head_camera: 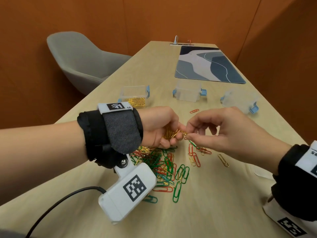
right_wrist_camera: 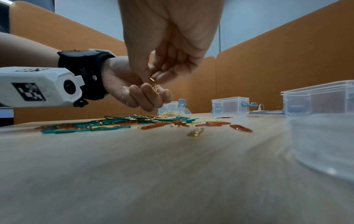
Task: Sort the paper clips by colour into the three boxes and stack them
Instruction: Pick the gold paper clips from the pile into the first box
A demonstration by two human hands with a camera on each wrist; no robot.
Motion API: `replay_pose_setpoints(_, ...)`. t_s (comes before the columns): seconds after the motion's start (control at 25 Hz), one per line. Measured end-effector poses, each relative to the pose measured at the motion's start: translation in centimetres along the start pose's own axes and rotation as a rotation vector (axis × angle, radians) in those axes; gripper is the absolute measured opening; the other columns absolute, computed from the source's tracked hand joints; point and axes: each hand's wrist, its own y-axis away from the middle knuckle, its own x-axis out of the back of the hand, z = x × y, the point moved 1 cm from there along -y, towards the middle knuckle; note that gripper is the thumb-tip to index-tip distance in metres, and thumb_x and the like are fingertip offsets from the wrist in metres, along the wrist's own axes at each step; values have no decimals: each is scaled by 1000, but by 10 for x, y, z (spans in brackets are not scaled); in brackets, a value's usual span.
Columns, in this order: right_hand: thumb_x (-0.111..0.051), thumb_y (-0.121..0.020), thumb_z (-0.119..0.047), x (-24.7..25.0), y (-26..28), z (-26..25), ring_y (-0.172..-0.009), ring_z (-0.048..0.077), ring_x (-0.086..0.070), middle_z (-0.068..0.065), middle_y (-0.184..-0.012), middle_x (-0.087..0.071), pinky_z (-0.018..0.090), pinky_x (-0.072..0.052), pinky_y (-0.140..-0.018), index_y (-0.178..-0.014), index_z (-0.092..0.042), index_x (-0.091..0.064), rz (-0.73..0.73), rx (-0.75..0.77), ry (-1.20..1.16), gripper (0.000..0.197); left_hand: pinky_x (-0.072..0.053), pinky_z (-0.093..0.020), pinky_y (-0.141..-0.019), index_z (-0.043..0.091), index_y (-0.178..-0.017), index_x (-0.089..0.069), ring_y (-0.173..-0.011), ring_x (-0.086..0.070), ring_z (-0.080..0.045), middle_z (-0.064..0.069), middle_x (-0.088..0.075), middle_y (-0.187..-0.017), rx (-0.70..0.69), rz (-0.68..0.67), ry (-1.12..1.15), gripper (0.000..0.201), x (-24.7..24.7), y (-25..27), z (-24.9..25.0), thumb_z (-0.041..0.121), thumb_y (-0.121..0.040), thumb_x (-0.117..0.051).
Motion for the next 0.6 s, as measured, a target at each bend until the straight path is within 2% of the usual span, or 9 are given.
replay_pose_setpoints(0.12,-69,-73,-33,-2,1,-1,-64,6,-59,-9,-69,-69,12,-43,-59,-78,-29,-74,-40,51,-20,8,-24,-13,-33,9,-82,-46,-48,-38,-11,-4,-44,-62,86,-161,-51,27,-5,1,-3,19,-97,-26)
replay_pose_setpoints(0.16,-69,-74,-31,-2,1,-1,-67,6,-60,-9,-71,-69,12,-43,-61,-78,-29,-74,-47,56,-10,7,-23,-13,-32,10,-79,-47,-45,-37,-9,-2,-44,-60,104,-177,-82,30,-7,2,-3,22,-98,-27)
replay_pose_setpoints(0.28,-68,-79,-25,0,1,4,-71,1,-58,-11,-67,-66,8,-40,-58,-77,-27,-72,-34,3,25,5,-16,-11,-29,16,-64,-42,-34,-27,-5,6,-35,-47,138,-64,-226,36,-7,5,-3,28,-97,-34)
replay_pose_setpoints(0.32,-68,-80,-24,0,1,6,-70,-1,-57,-13,-66,-65,7,-39,-57,-78,-27,-72,-58,-28,42,6,-16,-12,-29,17,-61,-42,-33,-25,-4,8,-33,-44,108,-13,-321,38,-6,6,-4,31,-96,-38)
replay_pose_setpoints(0.4,-69,-79,-24,-2,0,9,-71,0,-57,-16,-71,-65,8,-40,-59,-80,-31,-73,-164,-70,132,8,-26,-14,-36,21,-58,-53,-36,-30,-5,9,-38,-41,-46,53,-644,38,-4,11,-7,41,-91,-50)
replay_pose_setpoints(0.48,-71,-79,-27,-6,-1,11,-76,3,-57,-15,-80,-65,17,-45,-69,-84,-36,-73,-280,-78,237,10,-32,-10,-50,25,-69,-69,-44,-42,-1,14,-48,-43,-248,35,-887,22,-5,20,-9,42,-81,-64)
replay_pose_setpoints(0.52,-71,-78,-28,-8,-1,12,-76,4,-56,-14,-82,-65,19,-46,-72,-86,-37,-73,-320,-81,255,12,-30,-7,-51,27,-77,-73,-46,-44,2,17,-47,-41,-313,4,-939,11,-8,25,-10,39,-77,-71)
replay_pose_setpoints(0.6,-71,-78,-28,-10,-2,13,-73,4,-57,-13,-80,-66,15,-45,-68,-89,-36,-72,-347,-99,248,13,-30,-9,-49,30,-88,-74,-47,-44,2,18,-44,-39,-390,-34,-1048,17,-10,27,-12,33,-72,-77)
